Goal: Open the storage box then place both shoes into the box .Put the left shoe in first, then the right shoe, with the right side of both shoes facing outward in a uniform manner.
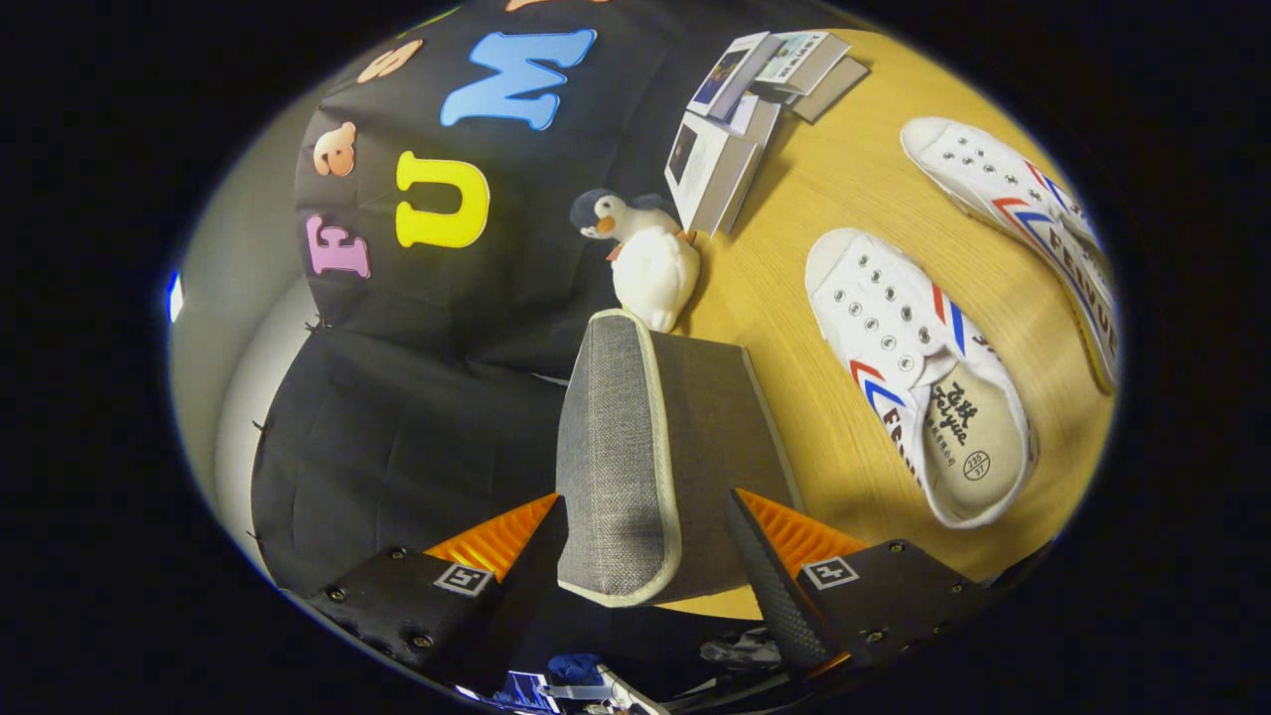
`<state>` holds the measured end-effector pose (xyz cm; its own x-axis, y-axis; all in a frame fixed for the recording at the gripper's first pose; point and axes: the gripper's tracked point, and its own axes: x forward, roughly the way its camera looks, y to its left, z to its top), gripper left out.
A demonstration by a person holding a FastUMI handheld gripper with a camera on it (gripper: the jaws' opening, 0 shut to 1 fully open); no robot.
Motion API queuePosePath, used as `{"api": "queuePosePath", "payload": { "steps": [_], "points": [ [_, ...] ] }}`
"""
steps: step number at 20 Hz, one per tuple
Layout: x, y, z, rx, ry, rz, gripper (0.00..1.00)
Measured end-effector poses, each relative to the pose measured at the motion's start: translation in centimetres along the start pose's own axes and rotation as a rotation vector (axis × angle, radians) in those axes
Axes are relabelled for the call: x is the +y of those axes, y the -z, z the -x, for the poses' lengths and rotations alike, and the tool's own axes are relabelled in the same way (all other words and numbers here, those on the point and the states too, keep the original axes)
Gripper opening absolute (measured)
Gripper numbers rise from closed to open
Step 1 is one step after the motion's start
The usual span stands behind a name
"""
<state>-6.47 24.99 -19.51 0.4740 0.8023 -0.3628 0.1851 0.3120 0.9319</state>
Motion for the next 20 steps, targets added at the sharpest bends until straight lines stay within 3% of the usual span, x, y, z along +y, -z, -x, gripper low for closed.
{"api": "queuePosePath", "payload": {
  "steps": [9,10,16,18,20],
  "points": [
    [0.8,1.4,-1.5,0.054,-0.047,-0.091,0.92],
    [0.8,1.7,-1.6,0.07,-0.049,-0.101,0.73],
    [0.9,2.9,-1.8,0.112,-0.016,-0.082,0.73],
    [1.0,2.2,-2.1,0.105,-0.024,-0.108,0.47],
    [1.0,2.2,-1.7,0.108,-0.027,-0.101,0.43]
  ]
}}
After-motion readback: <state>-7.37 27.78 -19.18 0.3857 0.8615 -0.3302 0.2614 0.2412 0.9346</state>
